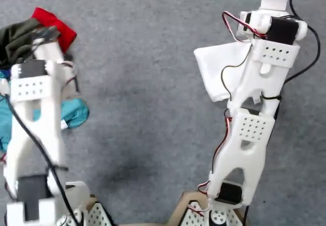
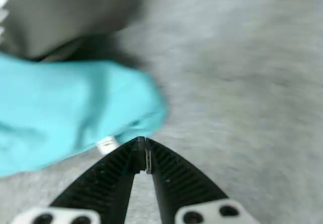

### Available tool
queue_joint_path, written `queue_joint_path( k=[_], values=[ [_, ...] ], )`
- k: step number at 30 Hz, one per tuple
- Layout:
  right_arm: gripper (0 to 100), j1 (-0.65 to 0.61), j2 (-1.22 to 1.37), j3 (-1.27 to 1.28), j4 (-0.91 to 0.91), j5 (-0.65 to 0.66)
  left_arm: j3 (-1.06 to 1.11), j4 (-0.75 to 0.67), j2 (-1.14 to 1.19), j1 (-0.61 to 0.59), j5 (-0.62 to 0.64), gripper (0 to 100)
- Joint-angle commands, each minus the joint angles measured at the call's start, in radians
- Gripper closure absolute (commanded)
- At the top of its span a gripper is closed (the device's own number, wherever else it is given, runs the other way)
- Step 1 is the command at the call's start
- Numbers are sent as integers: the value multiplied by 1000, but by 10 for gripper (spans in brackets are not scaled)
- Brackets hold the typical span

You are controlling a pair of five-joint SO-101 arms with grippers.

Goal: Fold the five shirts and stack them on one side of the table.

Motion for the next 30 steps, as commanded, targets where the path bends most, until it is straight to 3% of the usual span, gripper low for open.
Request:
queue_joint_path(
  k=[1,6,9,12,17,22,27,30],
  values=[
    [635,-3,-58,-25,0,-8,-39,8,-118,5,6,955],
    [635,-5,-56,-25,0,-8,153,-115,-51,-259,12,723],
    [636,-9,-56,-25,-2,-8,252,-222,43,-395,15,704],
    [636,-12,-56,-25,-3,-8,266,-241,147,-435,41,703],
    [636,-23,-56,-25,-3,-8,202,-236,313,-394,141,731],
    [637,-17,-58,-25,-3,-8,39,-135,381,-318,120,982],
    [637,-20,-58,-25,-3,-6,-91,-6,367,-136,29,973],
    [637,-20,-58,-25,-3,-6,-97,37,293,38,-41,973]
  ],
)
